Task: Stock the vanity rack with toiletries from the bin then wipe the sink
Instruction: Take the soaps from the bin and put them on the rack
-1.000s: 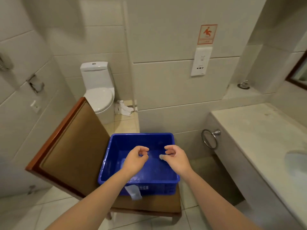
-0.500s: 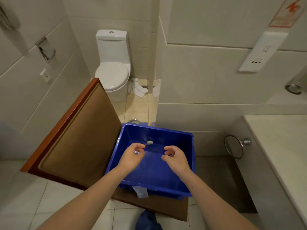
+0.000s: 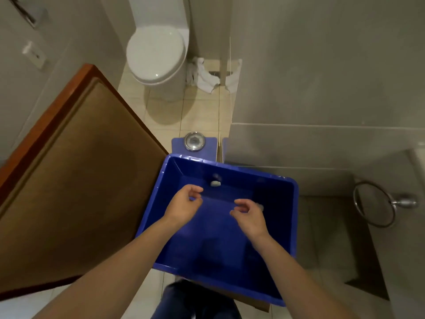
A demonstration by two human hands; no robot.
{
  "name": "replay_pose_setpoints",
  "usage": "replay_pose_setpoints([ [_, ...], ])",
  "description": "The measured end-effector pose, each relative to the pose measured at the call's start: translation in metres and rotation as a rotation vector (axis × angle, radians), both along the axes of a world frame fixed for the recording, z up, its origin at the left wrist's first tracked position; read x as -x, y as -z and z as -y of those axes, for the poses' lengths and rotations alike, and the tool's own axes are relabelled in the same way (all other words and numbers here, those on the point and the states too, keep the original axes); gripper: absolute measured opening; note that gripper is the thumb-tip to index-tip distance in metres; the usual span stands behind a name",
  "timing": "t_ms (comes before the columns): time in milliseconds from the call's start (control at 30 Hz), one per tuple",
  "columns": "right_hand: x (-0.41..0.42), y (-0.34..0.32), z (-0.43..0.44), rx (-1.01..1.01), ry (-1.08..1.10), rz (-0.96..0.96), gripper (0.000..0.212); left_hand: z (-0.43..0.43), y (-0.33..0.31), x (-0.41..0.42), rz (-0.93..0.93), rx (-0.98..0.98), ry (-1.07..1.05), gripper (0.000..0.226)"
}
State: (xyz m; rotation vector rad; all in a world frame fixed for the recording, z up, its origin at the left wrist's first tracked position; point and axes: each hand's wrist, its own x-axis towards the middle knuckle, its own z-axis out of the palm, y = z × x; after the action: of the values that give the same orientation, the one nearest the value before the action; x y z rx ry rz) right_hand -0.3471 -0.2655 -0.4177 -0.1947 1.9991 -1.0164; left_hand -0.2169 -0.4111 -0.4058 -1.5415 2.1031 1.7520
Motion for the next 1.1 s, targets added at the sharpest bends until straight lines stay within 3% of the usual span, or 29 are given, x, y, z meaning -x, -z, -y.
replay_pose_setpoints([
  [633,0.019,0.177,0.07,-0.02,0.288,0.206,0.029,0.047,0.189,0.062,0.022,-0.155,-0.089,0.029],
  [1100,0.023,0.198,0.112,0.063,0.402,0.302,0.029,0.051,0.231,0.07,-0.009,-0.144,-0.012,0.04],
])
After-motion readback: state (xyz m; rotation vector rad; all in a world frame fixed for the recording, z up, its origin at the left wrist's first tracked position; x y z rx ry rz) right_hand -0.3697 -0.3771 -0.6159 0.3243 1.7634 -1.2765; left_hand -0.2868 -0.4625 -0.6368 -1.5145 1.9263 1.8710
